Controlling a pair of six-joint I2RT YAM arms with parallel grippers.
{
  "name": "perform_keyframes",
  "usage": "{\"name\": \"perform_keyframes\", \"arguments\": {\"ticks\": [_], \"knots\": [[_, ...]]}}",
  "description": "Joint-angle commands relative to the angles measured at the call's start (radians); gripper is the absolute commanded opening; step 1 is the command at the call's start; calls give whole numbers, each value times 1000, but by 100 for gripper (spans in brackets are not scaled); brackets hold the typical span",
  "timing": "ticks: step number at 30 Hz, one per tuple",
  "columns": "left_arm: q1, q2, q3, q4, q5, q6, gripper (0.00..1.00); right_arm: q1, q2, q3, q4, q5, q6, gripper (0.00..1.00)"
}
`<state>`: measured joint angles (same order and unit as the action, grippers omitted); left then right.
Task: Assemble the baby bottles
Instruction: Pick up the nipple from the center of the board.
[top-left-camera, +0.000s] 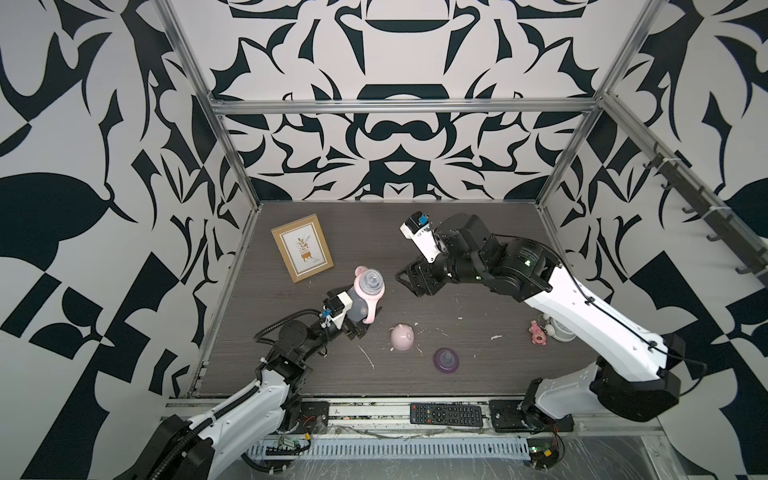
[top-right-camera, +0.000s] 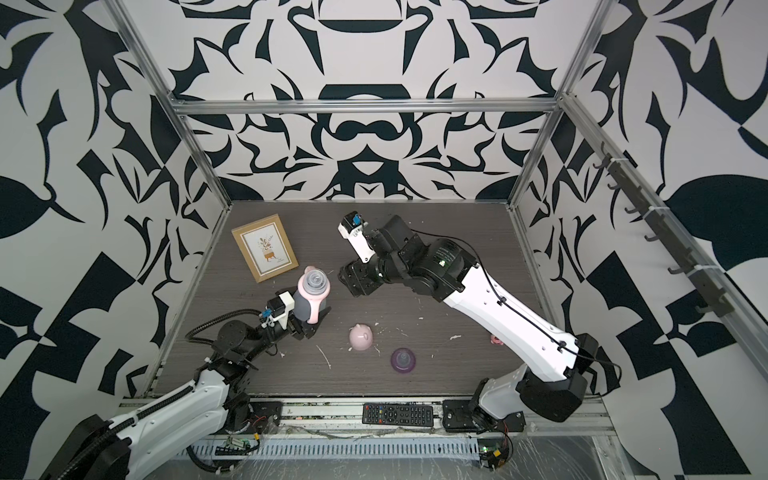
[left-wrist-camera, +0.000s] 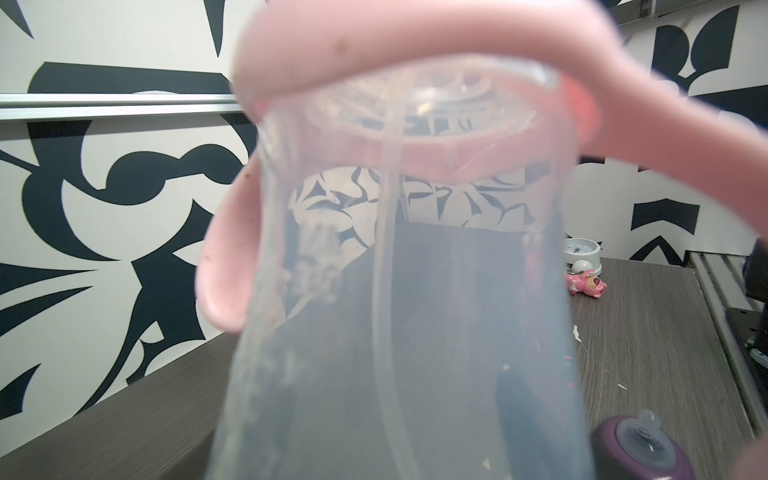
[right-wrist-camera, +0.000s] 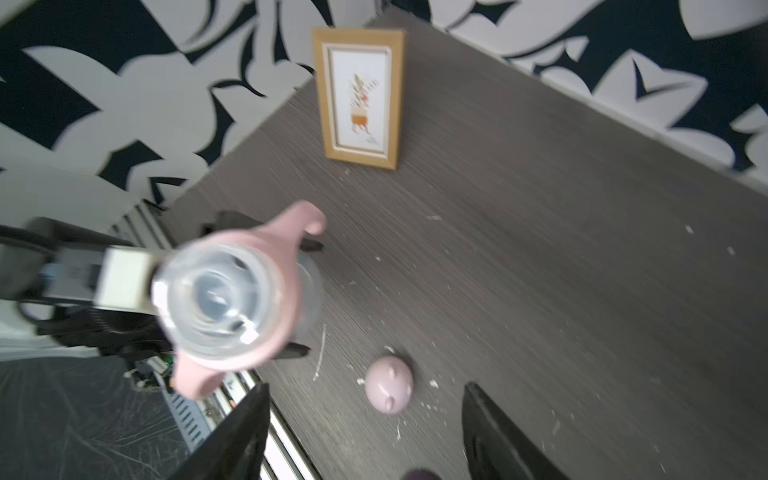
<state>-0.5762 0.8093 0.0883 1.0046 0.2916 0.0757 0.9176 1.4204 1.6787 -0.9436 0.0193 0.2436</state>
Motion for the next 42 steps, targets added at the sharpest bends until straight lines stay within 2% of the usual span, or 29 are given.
{"name": "perform_keyframes", "arguments": {"ticks": [1, 10, 13, 19, 25, 33, 42], "knots": [[-1, -28, -12, -7, -2, -7, 16, -6, -27, -128, -160, 164, 58, 81], [0, -114, -9, -119, 7, 4, 16, -5, -112, -579, -25, 77, 234, 90], [-2, -148, -6, -163, 1, 13, 16, -4, -105, -682, 68, 27, 274, 93], [-1, -211, 0, -240, -4, 19, 16, 1, -85, -832, 195, 31, 317, 94], [-1, -244, -1, -280, -11, 23, 16, 26, -63, -906, 285, 21, 383, 91], [-1, -241, 4, -285, -14, 26, 16, 109, -19, -924, 284, 67, 456, 89], [-2, -242, 1, -288, -13, 26, 16, 114, 15, -944, 294, 84, 475, 84]]}}
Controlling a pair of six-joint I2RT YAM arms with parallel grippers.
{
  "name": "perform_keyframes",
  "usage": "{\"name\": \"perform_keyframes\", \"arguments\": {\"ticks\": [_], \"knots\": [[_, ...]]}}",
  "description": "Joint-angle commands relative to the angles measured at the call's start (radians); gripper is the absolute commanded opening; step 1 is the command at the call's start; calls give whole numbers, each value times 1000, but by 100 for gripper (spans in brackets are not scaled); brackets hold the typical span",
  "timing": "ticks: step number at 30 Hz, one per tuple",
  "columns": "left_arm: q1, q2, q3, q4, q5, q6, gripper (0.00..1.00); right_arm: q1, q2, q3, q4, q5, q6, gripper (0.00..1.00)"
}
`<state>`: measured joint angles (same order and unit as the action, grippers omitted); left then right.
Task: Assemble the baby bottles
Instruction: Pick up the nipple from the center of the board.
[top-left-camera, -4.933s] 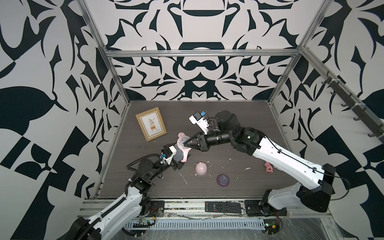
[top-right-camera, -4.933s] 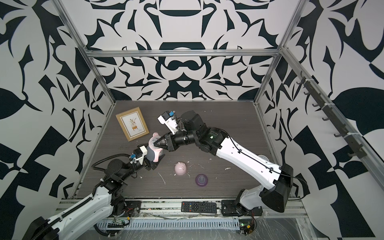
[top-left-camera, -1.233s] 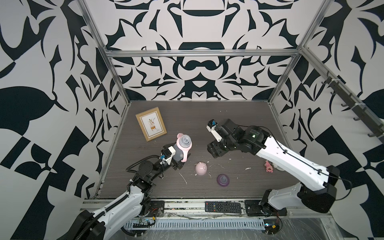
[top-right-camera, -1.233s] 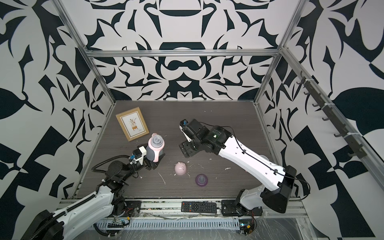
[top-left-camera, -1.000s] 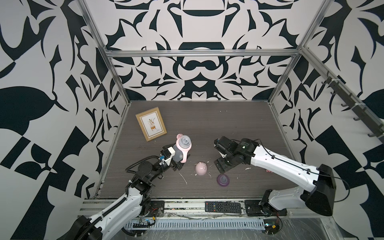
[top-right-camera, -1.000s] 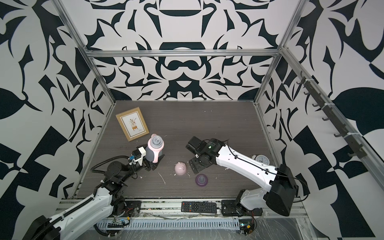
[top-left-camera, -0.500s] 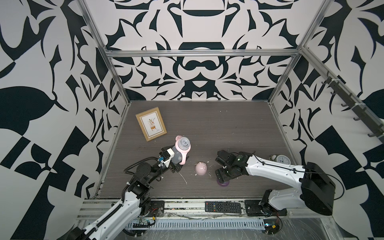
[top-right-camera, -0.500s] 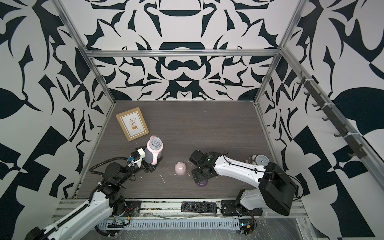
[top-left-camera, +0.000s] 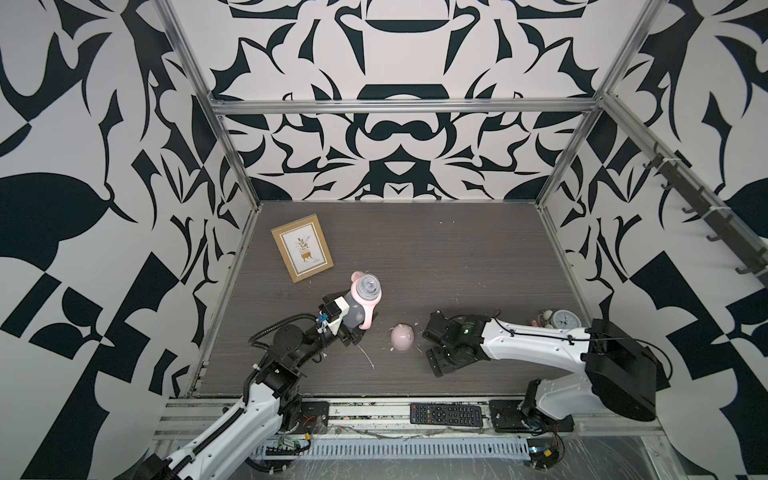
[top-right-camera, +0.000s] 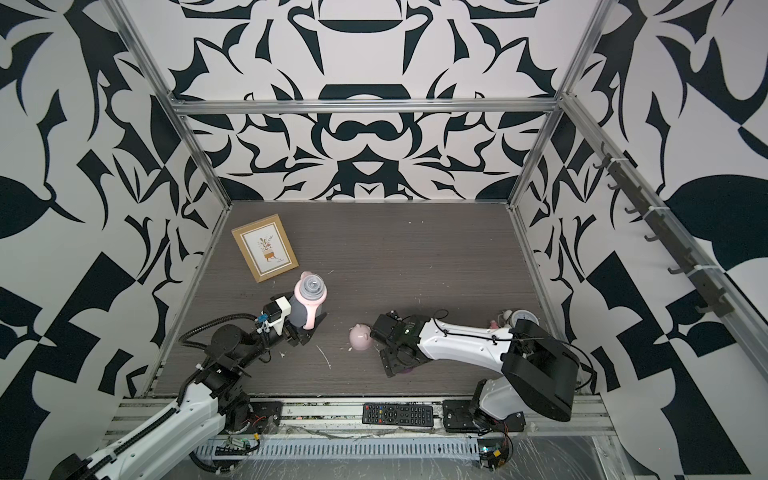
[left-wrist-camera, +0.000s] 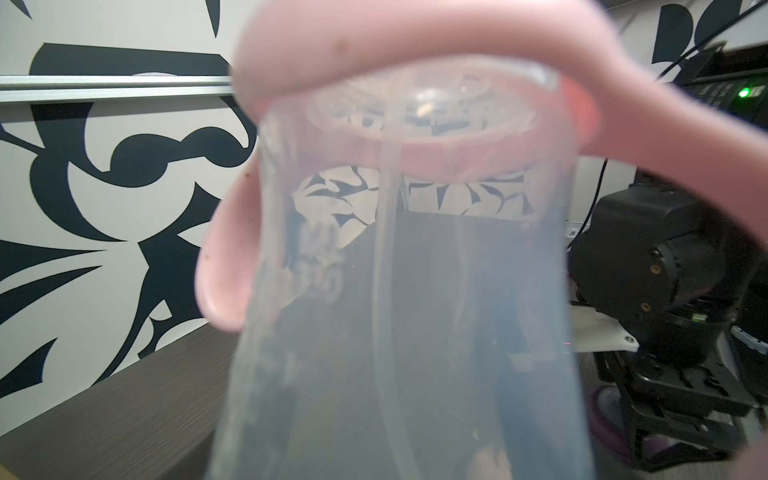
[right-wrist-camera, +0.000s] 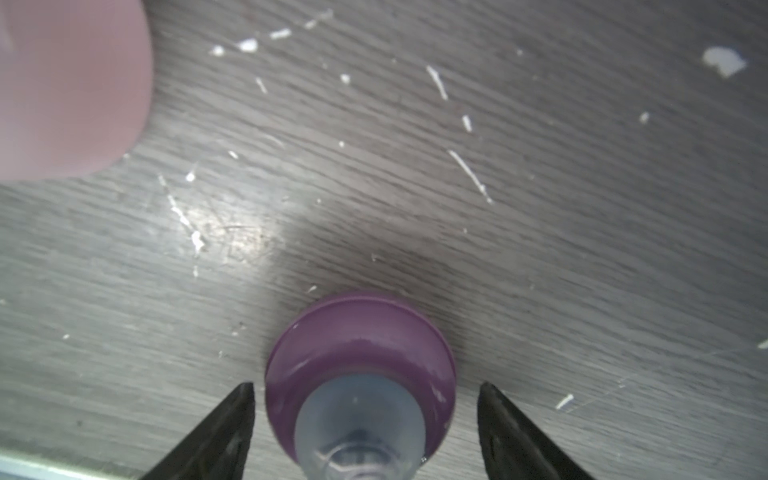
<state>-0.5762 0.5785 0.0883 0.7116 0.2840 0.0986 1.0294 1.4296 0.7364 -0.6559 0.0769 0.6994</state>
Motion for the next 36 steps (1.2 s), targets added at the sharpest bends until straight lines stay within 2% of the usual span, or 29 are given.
{"name": "perform_keyframes", "arguments": {"ticks": [1, 11, 17, 26, 31, 36], "knots": [[-1, -14, 1, 3, -8, 3, 16, 3, 10, -2, 11, 25, 19, 84], [0, -38, 1, -26, -15, 3, 16, 13, 48, -9, 27, 17, 19, 83], [-1, -46, 2, -36, -15, 5, 16, 14, 60, -19, 31, 9, 28, 75], [-1, -54, 2, -50, -15, 6, 16, 15, 53, -25, -1, 14, 42, 74], [-1, -53, 5, -57, -10, 9, 16, 15, 40, 12, -30, 32, 26, 50], [-1, -34, 15, -67, 28, 13, 16, 11, -46, 127, -108, 67, -52, 32]]}}
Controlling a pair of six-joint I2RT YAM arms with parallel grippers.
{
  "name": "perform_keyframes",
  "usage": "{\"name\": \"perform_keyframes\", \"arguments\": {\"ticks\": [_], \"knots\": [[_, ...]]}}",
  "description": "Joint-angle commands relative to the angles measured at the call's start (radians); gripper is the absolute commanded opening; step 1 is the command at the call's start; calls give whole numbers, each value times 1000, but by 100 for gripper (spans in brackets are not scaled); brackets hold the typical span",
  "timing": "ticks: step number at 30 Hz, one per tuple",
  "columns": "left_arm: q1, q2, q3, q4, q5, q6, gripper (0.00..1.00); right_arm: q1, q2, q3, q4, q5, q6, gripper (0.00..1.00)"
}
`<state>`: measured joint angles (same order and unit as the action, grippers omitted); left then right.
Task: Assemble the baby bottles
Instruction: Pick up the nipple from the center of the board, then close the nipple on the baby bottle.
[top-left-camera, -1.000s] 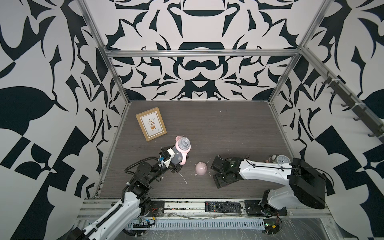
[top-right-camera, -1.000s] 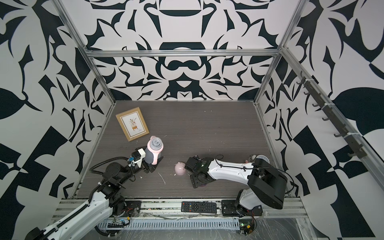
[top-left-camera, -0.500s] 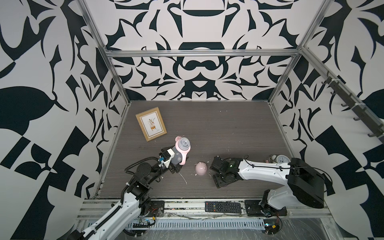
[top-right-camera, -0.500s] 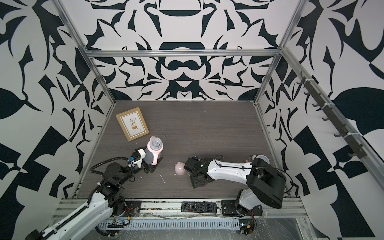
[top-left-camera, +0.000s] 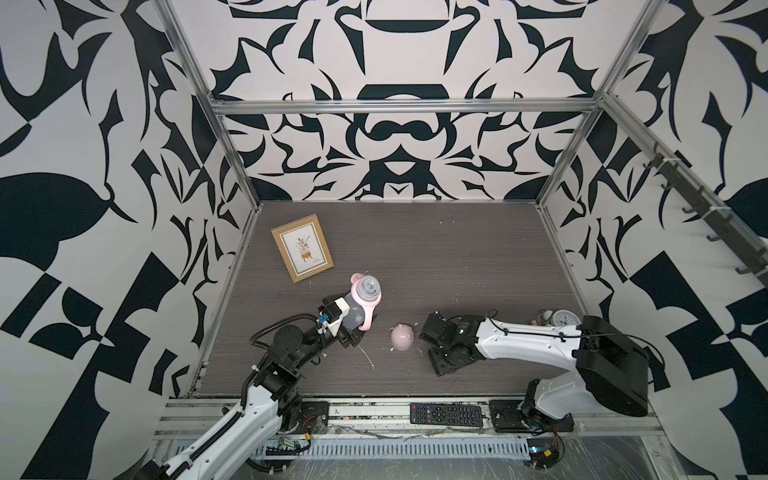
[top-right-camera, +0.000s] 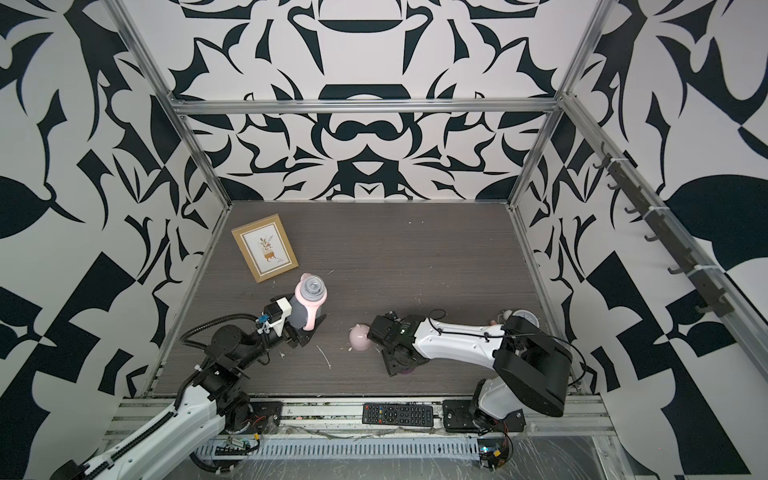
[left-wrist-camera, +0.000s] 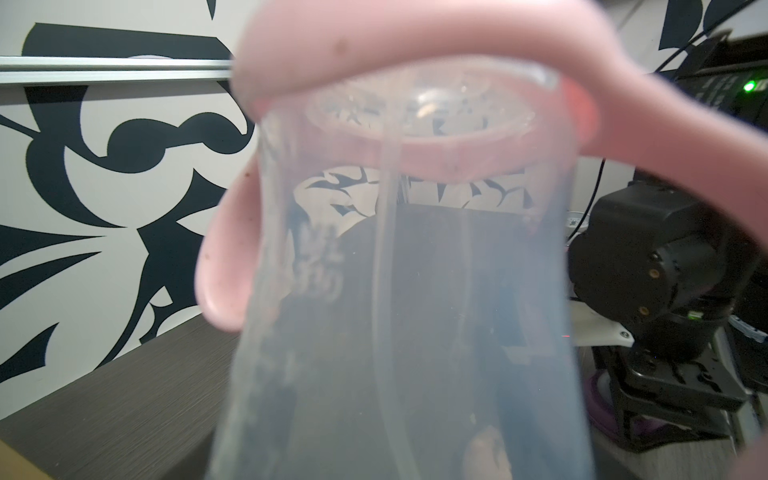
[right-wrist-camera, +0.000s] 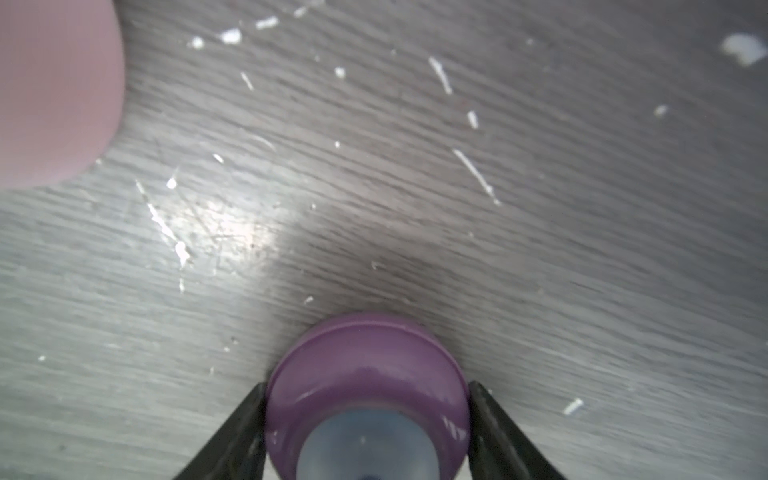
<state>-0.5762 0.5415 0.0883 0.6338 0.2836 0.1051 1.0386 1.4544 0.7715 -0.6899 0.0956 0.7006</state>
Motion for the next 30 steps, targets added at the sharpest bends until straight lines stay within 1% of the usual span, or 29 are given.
{"name": "perform_keyframes", "arguments": {"ticks": [1, 3, 6, 9, 13, 15, 18, 21, 24, 30], "knots": [[0, 10, 19, 9, 43, 7, 15, -3, -92, 124, -91, 44, -76, 29], [-1, 27, 31, 6, 75, 8, 15, -14, -135, 187, -111, 17, -128, 24], [-1, 58, 54, 1, 124, 8, 15, -44, -191, 313, -141, -57, -221, 16], [-1, 86, 66, 12, 157, 6, 15, -67, -223, 457, -178, -146, -318, 12], [0, 127, 78, 30, 213, 3, 15, -70, -181, 686, -288, -224, -421, 9], [-2, 151, 85, 36, 244, 1, 15, -69, -150, 772, -325, -261, -450, 8], [-2, 185, 96, 51, 289, -2, 15, -69, -101, 880, -376, -279, -486, 7], [-2, 207, 107, 54, 319, 1, 15, -69, -55, 965, -424, -298, -517, 7], [-1, 215, 126, 31, 346, 12, 15, -70, -13, 1022, -456, -345, -536, 5], [-2, 215, 148, -19, 368, 45, 15, -69, 50, 1065, -473, -378, -550, 1]]}}
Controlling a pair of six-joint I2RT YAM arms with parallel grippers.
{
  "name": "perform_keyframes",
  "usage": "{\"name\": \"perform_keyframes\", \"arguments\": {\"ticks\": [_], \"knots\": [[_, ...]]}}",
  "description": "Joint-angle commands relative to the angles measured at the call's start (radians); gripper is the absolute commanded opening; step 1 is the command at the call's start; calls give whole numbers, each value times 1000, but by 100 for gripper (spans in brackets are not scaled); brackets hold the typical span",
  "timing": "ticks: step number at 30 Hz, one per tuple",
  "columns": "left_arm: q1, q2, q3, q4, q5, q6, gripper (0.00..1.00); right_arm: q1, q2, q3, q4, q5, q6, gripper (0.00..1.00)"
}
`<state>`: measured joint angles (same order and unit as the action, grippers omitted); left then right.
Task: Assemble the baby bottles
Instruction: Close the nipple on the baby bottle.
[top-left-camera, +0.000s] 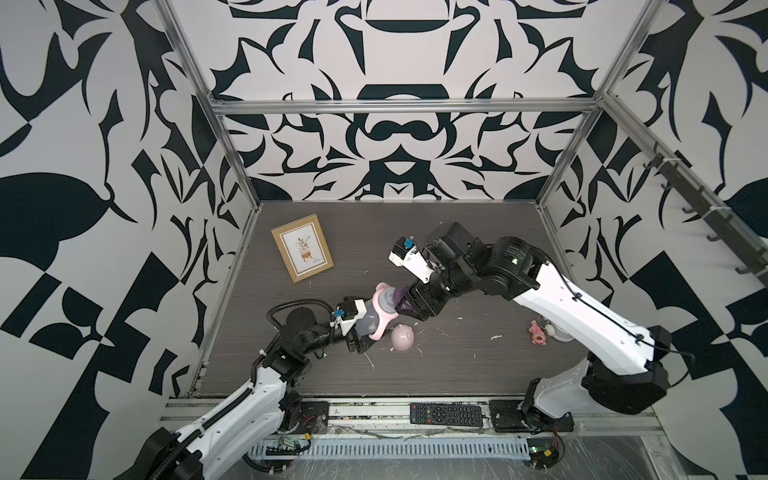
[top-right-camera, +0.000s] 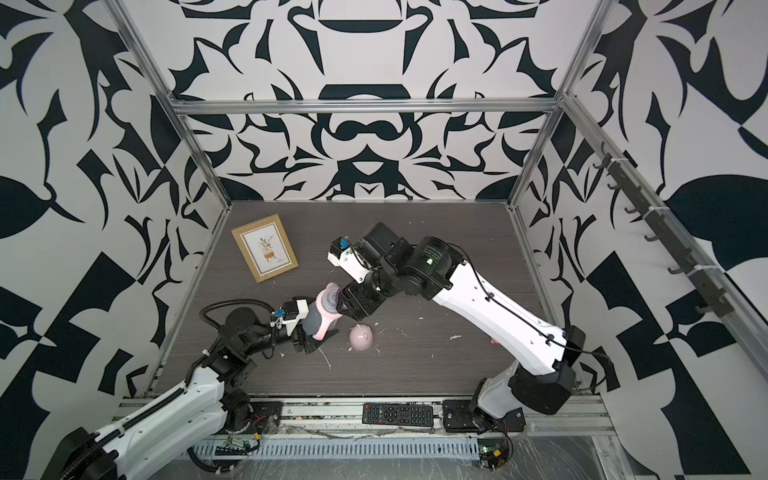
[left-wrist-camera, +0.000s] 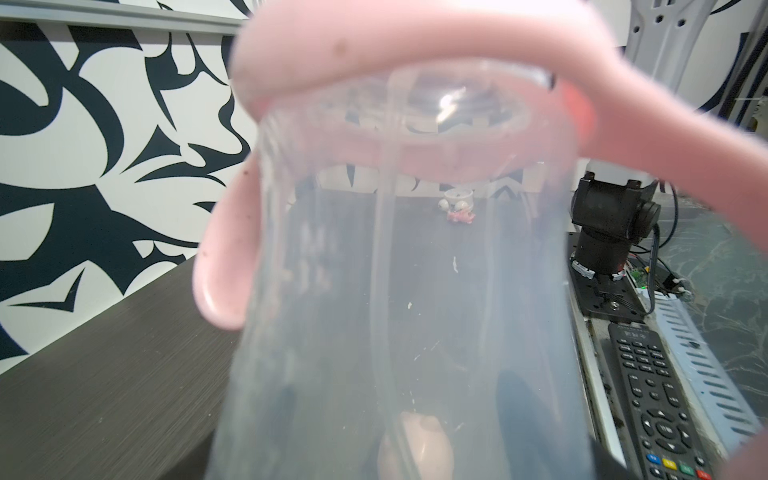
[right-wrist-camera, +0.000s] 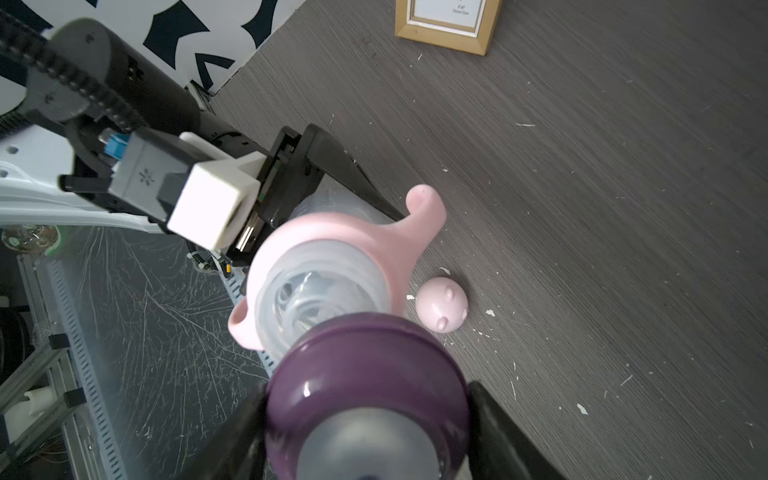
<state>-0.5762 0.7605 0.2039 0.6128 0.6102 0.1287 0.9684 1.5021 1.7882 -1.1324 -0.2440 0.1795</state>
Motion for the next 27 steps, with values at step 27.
{"name": "perform_keyframes", "arguments": {"ticks": [27], "knots": [[-1, -1, 61, -66, 66, 62, 13, 1, 117, 156, -87, -117, -72, 0]]}}
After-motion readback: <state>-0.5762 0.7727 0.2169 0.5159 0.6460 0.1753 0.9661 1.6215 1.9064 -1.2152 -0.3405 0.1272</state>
